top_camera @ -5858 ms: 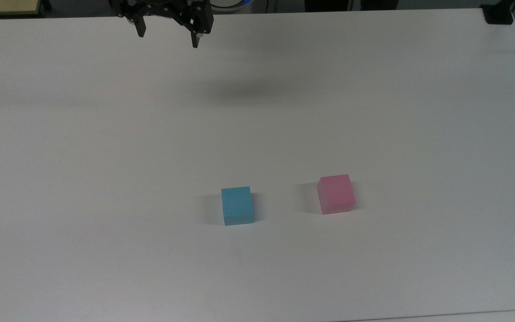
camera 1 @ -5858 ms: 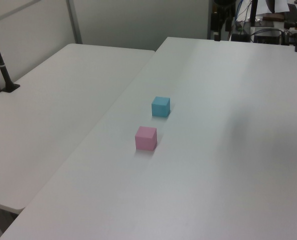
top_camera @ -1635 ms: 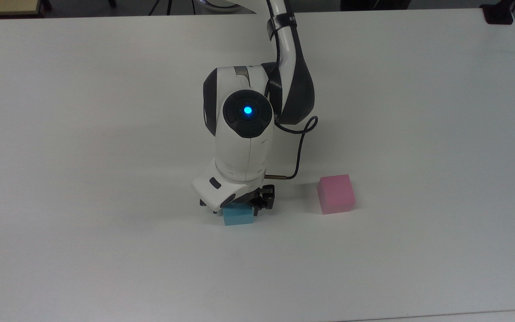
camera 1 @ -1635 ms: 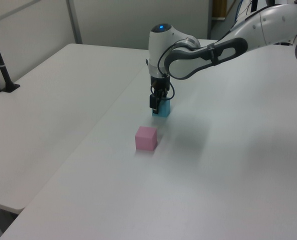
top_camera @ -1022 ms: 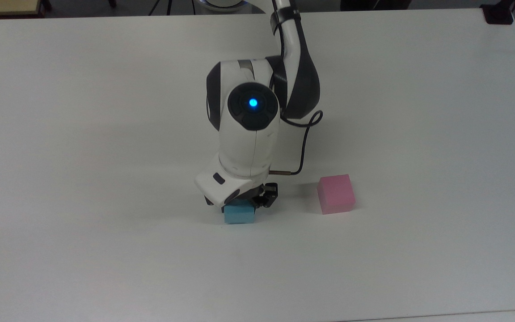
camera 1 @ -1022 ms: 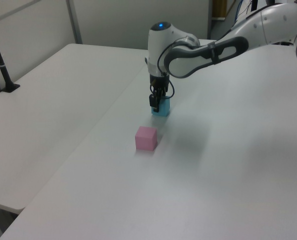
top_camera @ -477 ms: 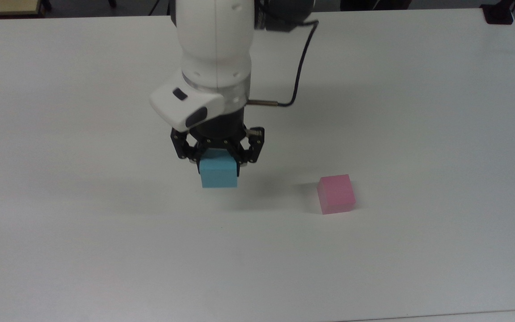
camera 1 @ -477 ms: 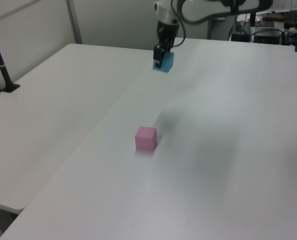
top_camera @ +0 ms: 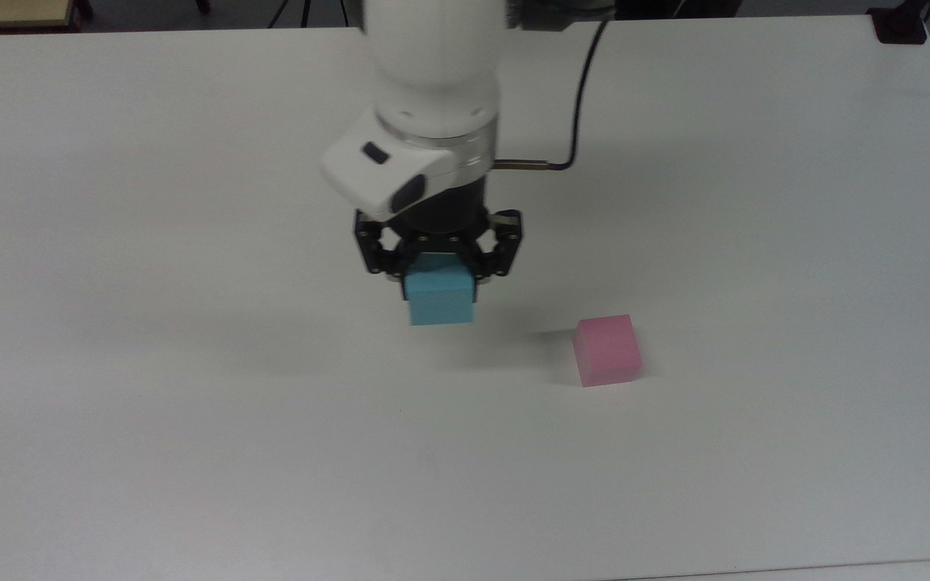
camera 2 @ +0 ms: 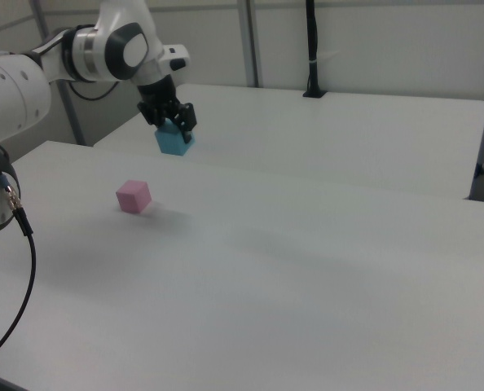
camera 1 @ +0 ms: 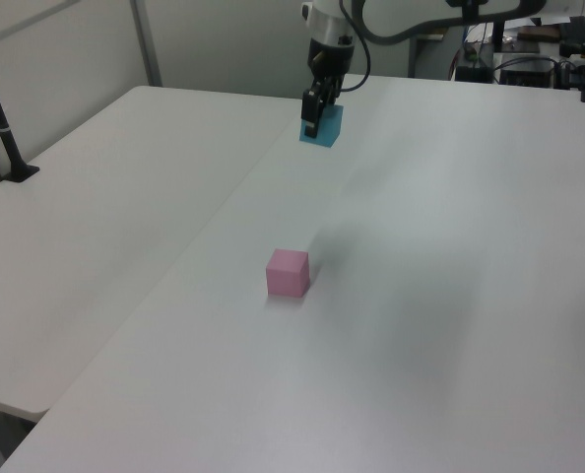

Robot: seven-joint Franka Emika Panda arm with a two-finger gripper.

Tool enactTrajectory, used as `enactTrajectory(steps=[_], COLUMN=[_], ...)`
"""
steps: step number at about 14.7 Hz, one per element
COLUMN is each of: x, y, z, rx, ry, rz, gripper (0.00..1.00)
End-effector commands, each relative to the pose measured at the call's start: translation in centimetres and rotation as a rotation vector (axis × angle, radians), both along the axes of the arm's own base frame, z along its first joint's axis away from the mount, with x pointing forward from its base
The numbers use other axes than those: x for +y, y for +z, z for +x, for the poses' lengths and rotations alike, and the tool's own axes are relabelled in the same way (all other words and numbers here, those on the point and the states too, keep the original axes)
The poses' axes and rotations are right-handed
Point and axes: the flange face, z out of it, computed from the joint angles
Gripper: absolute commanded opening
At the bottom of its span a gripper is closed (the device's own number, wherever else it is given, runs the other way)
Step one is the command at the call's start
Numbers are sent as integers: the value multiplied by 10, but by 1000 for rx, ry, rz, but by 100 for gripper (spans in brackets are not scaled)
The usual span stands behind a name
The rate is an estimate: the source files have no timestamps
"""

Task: Put blue cube on pink cube
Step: 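Lift the light-blue cube up off the table, then carry the light-blue cube over the pink cube and lower it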

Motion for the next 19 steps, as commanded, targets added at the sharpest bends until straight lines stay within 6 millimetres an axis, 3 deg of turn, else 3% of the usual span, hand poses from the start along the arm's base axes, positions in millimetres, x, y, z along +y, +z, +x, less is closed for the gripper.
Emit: enactTrajectory(steps=[1, 4, 7, 9, 13, 19], x=[54, 97, 135, 149, 165, 174], y=[2, 0, -17, -25, -37, -95], z=[-15, -25, -27, -27, -25, -15], rx=[-1, -4, -22, -33, -49, -12], ry=[7, 21, 25, 19, 4, -3], rz=[9, 0, 6, 15, 28, 13], gripper=[54, 54, 54, 54, 56, 57])
